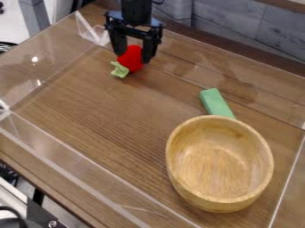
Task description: Move the red fruit to the right
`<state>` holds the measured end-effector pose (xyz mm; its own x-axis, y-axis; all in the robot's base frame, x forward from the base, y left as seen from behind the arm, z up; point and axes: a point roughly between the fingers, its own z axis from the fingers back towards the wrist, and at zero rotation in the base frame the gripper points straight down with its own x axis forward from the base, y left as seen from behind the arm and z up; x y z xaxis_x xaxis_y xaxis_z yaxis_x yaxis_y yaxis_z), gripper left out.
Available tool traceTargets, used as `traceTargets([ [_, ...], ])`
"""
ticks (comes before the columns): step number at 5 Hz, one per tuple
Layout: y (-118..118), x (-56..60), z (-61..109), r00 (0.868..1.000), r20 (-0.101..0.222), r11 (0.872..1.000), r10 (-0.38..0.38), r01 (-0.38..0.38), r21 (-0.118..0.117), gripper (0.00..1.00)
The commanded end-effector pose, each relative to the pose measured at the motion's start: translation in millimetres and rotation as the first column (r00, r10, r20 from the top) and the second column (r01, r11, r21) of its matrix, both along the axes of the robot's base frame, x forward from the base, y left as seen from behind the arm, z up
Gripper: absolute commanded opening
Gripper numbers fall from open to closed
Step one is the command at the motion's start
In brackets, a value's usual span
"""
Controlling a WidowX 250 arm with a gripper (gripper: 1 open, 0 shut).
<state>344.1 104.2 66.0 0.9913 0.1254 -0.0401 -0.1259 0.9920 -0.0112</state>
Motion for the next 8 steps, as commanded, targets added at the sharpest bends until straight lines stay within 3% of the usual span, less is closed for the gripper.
traceTargets([
  [1,11.1,13.4,11.9,0.998,0.06,1.0,0.009,-0.011,0.025,1.0],
  [3,17.6,22.8,1.1,0.998,0.054,0.999,0.023,-0.025,0.033,1.0],
  [8,11.8,31.5,-14.3,0.999,0.045,0.999,0.028,-0.03,0.033,1.0],
])
